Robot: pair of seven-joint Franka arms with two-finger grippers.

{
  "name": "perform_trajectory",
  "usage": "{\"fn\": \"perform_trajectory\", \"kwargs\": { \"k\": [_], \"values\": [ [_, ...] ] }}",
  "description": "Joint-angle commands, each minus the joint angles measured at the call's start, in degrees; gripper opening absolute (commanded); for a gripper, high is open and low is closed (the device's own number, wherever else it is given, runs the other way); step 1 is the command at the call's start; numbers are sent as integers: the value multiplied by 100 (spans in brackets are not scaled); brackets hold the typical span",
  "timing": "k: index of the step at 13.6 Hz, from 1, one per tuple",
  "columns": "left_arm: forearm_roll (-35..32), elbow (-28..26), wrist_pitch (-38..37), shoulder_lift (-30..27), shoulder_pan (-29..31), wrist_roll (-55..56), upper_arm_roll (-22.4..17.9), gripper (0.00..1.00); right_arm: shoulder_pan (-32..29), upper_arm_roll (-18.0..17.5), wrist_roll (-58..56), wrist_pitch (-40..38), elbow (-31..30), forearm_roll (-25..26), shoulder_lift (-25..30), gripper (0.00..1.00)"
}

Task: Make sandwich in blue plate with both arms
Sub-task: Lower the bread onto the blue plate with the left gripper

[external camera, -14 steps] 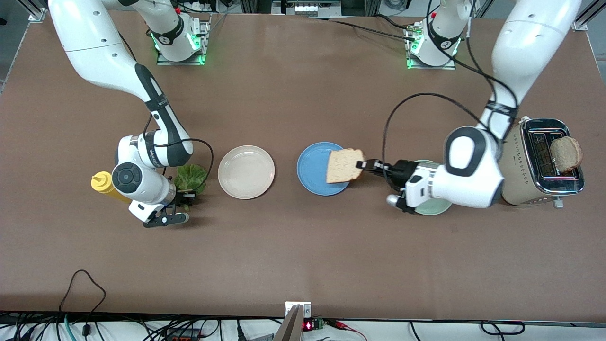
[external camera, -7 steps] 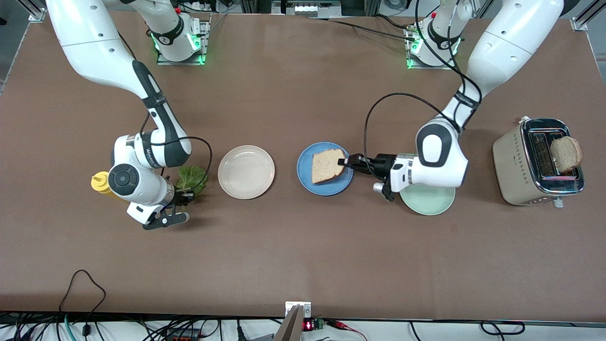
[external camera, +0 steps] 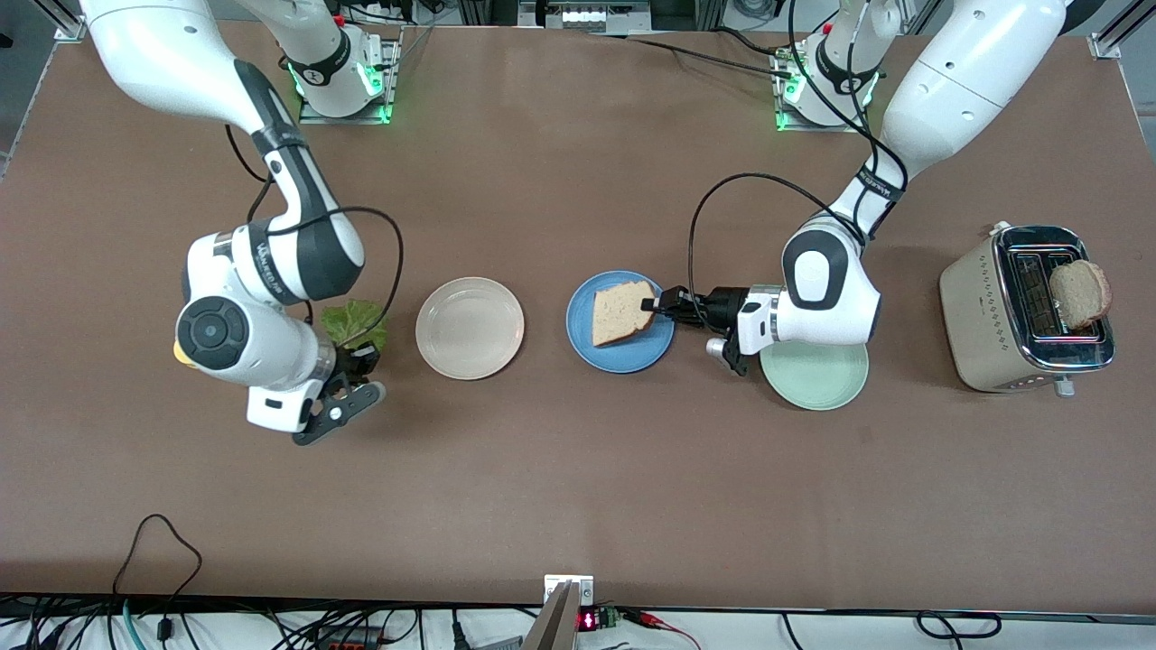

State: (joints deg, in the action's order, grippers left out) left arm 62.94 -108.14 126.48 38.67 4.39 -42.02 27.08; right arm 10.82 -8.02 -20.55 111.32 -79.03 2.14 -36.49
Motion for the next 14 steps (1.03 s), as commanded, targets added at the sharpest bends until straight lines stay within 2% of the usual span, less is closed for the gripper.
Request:
{"fn": "perform_trajectory", "kwargs": {
  "k": [1, 7, 8, 9, 10, 14],
  "values": [
    [341, -76, 236, 79, -35, -464, 60, 0, -45, -374, -518, -76, 124, 6, -16, 0],
    [500, -76, 413, 149, -228, -570, 60, 2, 43, -876, -1651, -23, 668, -3, -173, 0],
    [500, -76, 413, 149, -237, -536, 52, 18, 165, -903, -1898, -23, 774, 6, -252, 0],
    [474, -67, 395, 149, -194, -570, 34, 87, 297, -903, -1987, -5, 792, 6, -262, 0],
    [448, -67, 352, 132, -141, -570, 34, 100, 420, -903, -1953, 73, 792, 6, -279, 0],
    [168, -172, 316, -262, -44, -544, -36, 100, 807, -903, -1874, 670, 784, -11, -446, 0]
  ]
}}
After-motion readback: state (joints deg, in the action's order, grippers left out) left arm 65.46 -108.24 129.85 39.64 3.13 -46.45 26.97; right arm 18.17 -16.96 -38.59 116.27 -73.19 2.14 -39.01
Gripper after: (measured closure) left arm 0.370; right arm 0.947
